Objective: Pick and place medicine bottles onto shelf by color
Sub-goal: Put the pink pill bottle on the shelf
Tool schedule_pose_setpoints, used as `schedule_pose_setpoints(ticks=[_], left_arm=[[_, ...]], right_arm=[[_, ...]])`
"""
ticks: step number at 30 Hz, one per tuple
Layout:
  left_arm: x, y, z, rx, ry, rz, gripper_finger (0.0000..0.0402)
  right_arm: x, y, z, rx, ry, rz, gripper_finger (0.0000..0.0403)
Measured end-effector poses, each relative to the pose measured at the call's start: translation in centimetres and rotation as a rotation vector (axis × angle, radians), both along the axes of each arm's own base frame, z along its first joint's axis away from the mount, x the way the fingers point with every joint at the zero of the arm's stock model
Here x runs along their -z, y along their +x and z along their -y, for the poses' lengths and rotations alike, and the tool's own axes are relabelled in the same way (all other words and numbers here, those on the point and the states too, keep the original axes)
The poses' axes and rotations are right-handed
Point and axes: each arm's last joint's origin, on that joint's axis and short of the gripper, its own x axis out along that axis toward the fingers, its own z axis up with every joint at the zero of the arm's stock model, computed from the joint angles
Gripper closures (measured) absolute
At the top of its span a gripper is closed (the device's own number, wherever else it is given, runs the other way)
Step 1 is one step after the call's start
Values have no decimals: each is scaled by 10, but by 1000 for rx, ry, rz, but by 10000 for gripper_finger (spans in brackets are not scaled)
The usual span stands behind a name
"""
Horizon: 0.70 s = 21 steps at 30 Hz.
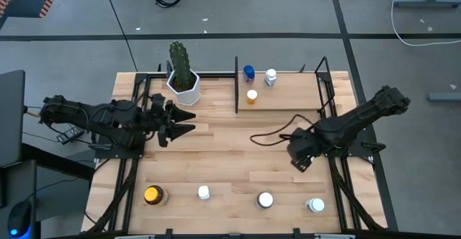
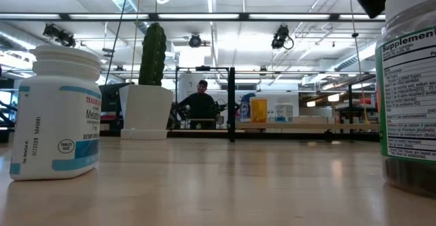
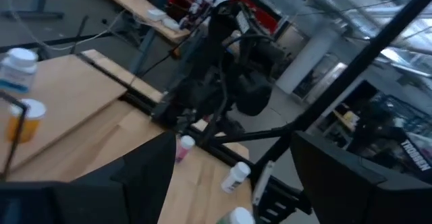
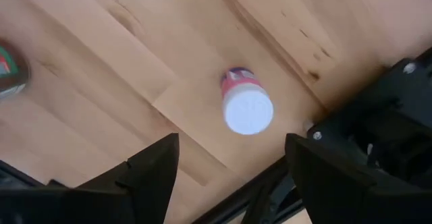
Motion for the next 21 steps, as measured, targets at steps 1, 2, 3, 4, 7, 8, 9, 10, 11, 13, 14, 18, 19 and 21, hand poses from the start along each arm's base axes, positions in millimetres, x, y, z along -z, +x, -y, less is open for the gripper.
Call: schedule_pose_setpoints(ticks=[1,2,3,4,7,8,9,10,11,13,14,18,19,21], left_arm=[[0,2,-1,-8,0,-1,104],[1,3,-2,-17,0,-1,104],[2,5,-4,-26,1,-8,104],[3,7,-5,-34,2,-16,104],[7,13,-6,-47,1,-36,104],[8,15,-7,-51,2,-41,104],[9,16,-7,-53,2,-45,104],[9,16,-7,-56,3,-50,104],[10,18,-7,-56,3,-53,104],[11,19,-7,-57,-2,-62,104],[12,19,-7,-57,-9,-62,104],[11,19,-7,-58,-14,-58,104],[12,19,-7,-58,-13,-63,104],[11,19,-7,-58,-13,-60,104]], right_arm=[[2,-6,2,9,8,14,127],[4,-13,4,26,11,19,127],[7,-19,7,44,16,17,127],[9,-25,10,63,22,13,127],[15,-37,15,129,44,15,127],[17,-40,16,154,51,18,127],[20,-41,16,178,59,24,127],[22,-41,16,197,65,29,127],[23,-40,16,207,67,31,127],[27,-39,16,210,64,26,127],[29,-39,15,210,60,18,126],[36,-38,16,221,34,3,112],[38,-37,15,229,33,3,106],[43,-37,15,245,40,12,95]])
